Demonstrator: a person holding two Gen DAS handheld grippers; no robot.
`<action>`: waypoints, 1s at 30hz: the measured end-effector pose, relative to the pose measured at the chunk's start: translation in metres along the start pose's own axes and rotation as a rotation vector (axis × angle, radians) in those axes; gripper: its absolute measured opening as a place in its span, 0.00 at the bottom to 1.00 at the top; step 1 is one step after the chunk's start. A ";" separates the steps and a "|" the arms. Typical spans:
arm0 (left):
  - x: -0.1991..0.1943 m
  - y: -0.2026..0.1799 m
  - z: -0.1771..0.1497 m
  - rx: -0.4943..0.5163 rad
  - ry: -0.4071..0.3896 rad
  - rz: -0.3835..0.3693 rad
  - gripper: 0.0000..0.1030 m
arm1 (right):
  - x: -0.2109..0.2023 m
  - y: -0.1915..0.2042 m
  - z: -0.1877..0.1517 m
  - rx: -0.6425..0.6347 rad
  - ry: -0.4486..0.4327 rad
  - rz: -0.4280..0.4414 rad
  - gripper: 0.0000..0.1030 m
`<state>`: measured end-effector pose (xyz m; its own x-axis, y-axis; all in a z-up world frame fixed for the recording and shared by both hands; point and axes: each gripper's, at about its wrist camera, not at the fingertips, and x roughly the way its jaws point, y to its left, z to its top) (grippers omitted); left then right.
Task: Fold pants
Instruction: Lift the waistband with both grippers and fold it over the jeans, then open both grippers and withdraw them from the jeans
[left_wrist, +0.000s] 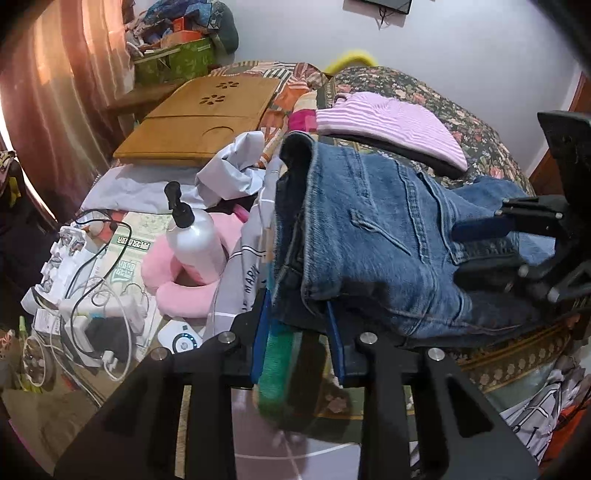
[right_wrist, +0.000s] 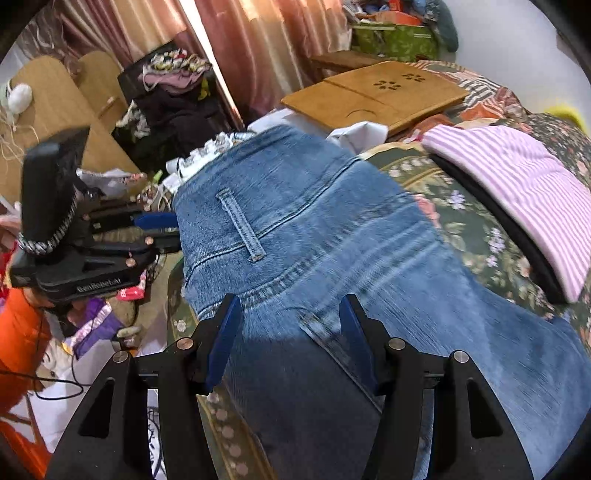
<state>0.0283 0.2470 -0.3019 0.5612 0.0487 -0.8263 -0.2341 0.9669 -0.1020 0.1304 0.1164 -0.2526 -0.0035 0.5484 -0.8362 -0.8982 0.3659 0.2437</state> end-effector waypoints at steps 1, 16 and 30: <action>0.000 0.002 0.001 0.004 0.007 -0.001 0.31 | 0.005 0.003 -0.001 -0.012 0.016 -0.009 0.51; -0.034 0.070 -0.012 -0.249 -0.015 0.019 0.29 | 0.022 0.007 -0.010 -0.003 0.060 -0.037 0.55; -0.032 -0.031 0.020 -0.024 -0.060 -0.016 0.55 | -0.045 -0.029 -0.027 0.115 -0.043 -0.065 0.55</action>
<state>0.0336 0.2210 -0.2611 0.6111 0.0492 -0.7901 -0.2436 0.9613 -0.1286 0.1442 0.0608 -0.2357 0.0739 0.5513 -0.8310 -0.8394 0.4843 0.2466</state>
